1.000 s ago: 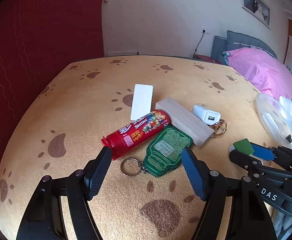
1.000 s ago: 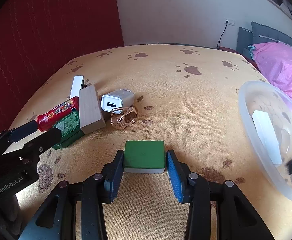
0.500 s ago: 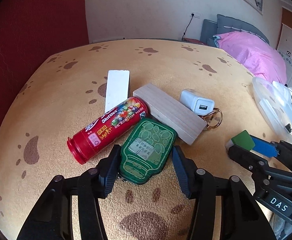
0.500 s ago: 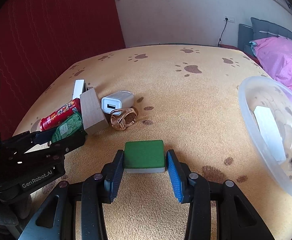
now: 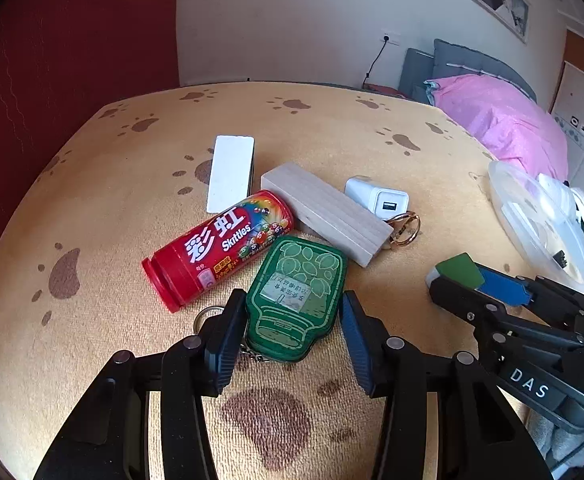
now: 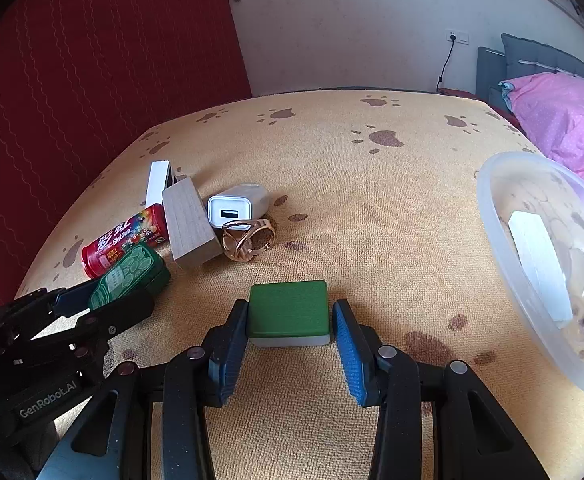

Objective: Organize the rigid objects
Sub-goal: 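Grasp the mahjong tile with the right gripper while the left grasps the green keychain card, then lift the mahjong tile with the right gripper while the left lifts the keychain card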

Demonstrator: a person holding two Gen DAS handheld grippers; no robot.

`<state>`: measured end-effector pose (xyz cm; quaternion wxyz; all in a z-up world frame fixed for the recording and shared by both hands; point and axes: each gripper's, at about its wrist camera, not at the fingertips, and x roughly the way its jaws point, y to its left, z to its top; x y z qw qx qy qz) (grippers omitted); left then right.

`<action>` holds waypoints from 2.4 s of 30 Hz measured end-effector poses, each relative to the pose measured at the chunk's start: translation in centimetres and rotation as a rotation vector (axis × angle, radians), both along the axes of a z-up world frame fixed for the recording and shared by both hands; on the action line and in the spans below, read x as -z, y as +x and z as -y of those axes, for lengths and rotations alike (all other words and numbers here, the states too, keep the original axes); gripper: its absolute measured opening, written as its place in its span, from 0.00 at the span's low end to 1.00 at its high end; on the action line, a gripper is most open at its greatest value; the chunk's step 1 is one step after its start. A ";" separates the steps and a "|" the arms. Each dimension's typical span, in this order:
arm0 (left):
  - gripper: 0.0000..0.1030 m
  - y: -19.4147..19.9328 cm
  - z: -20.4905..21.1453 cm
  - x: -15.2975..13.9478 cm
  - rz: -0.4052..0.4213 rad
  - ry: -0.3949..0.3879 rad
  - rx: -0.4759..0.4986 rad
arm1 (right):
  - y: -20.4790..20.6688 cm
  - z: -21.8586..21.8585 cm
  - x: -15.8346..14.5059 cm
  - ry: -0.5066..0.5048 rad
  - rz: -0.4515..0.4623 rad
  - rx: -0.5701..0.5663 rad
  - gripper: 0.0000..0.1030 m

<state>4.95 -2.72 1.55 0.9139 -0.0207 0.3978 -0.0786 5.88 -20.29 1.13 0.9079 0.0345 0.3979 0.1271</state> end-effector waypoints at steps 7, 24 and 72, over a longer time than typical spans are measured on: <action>0.47 -1.4 0.1 -0.2 -0.004 -0.015 -0.011 | -0.5 0.7 -0.4 0.038 0.019 0.004 0.41; 0.47 -2.5 2.6 -1.4 0.018 -0.010 0.013 | -2.0 5.4 -1.8 0.117 0.050 0.039 0.44; 0.47 -3.7 5.8 -2.7 0.047 -0.016 0.076 | -2.6 8.7 -2.3 0.144 0.053 0.057 0.51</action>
